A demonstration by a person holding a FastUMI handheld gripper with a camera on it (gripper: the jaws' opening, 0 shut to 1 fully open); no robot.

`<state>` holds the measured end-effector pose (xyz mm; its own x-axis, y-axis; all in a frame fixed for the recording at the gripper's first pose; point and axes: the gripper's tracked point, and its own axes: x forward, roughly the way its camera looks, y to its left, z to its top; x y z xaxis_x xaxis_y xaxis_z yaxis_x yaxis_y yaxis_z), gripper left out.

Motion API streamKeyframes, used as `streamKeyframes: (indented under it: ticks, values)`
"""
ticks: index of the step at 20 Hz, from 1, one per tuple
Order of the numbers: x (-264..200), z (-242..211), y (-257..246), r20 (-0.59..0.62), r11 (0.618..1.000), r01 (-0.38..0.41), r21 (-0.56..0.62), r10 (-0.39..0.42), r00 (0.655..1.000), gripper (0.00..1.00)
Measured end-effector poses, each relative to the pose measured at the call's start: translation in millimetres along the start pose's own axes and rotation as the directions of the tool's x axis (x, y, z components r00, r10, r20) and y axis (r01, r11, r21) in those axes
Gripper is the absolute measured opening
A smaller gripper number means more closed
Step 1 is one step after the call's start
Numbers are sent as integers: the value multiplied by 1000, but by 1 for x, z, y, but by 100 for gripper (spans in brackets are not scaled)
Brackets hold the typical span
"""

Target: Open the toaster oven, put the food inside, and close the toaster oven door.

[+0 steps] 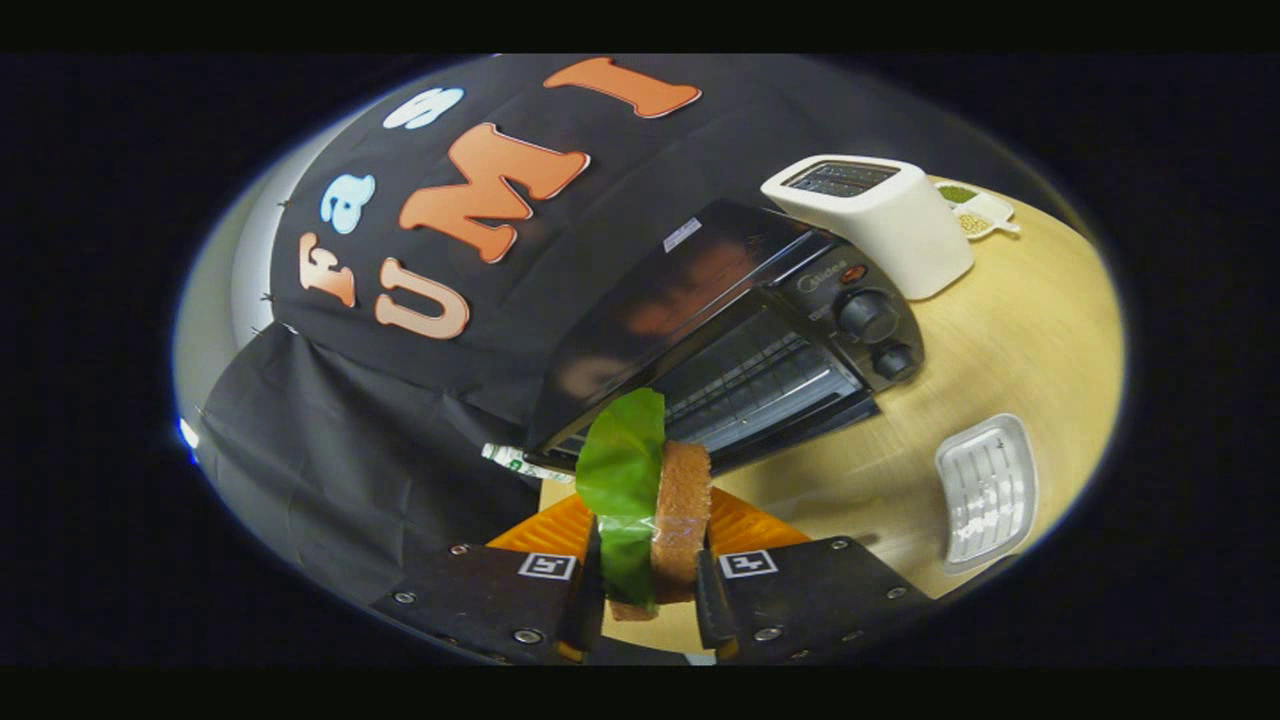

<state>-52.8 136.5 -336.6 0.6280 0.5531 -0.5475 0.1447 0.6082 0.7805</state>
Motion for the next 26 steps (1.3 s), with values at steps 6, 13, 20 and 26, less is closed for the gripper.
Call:
streamKeyframes:
  ticks: [6, 13, 20, 26]
  values:
    - [46, 5, -13, 70, 992, -32, 125, 23, 997, 38]
    - [95, 7, -23, 143, 973, -44, 225, 12, 990, 37]
    - [132, 23, -19, 229, 944, -92, 317, 18, 973, 38]
    - [151, 29, -16, 282, 933, -95, 347, -7, 959, 37]
